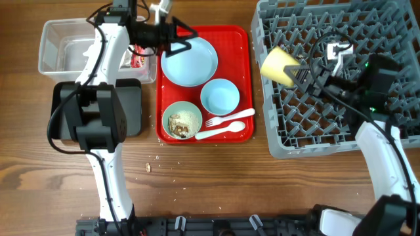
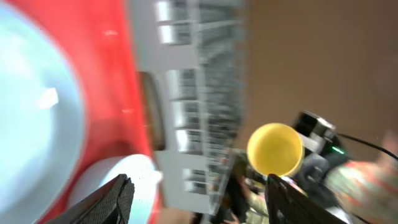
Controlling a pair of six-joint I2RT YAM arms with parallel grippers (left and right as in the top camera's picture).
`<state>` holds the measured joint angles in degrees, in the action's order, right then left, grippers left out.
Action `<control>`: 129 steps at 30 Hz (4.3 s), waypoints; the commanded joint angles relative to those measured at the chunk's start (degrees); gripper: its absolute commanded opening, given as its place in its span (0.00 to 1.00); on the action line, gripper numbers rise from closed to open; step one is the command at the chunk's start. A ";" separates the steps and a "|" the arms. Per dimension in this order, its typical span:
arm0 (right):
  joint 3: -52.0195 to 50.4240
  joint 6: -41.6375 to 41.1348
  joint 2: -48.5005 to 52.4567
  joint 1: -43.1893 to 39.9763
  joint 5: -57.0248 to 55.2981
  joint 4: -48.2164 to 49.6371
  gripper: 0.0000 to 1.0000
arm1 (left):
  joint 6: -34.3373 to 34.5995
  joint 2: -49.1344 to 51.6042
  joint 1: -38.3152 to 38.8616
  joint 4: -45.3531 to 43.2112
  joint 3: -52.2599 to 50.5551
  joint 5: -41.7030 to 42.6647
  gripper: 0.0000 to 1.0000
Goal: Sort waste into correct bins and load items into the dishwasher rack
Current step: 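Lower the yellow cup into the dish rack with the right gripper and release, then grasp the green bowl of rice scraps with the left gripper, then tip the green bowl over the black tray to dump the rice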
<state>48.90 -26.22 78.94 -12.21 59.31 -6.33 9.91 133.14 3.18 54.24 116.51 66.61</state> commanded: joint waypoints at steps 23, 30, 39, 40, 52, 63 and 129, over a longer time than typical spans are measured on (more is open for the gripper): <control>18.86 14.23 1.95 9.05 -49.46 -59.28 0.34 | -0.50 -2.34 8.02 3.30 -0.15 -37.81 0.69; 20.79 14.40 1.97 9.05 -51.21 -62.36 0.34 | -0.50 -2.32 8.02 3.28 -0.15 -37.81 0.69; 20.94 15.58 4.55 9.84 -51.17 -62.88 0.59 | -0.50 -2.32 8.02 3.30 -0.15 -37.81 0.69; 20.94 15.54 5.09 10.08 -51.17 -62.71 0.62 | -0.50 -2.32 8.02 3.30 -0.15 -37.81 0.69; 22.47 15.72 5.60 10.38 -45.68 -56.06 0.80 | -0.50 -2.34 8.63 3.30 -0.15 -37.77 0.68; 22.51 15.78 5.62 10.38 -45.03 -52.63 0.81 | 1.51 -3.93 18.86 8.72 -0.15 -52.06 0.65; 22.51 17.27 5.62 10.38 -45.05 -51.32 0.86 | -2.51 -28.96 3.37 14.03 -25.09 -44.41 0.04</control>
<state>70.02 -10.13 84.27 -2.11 13.50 -57.76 17.15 104.18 14.52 68.47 92.95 9.58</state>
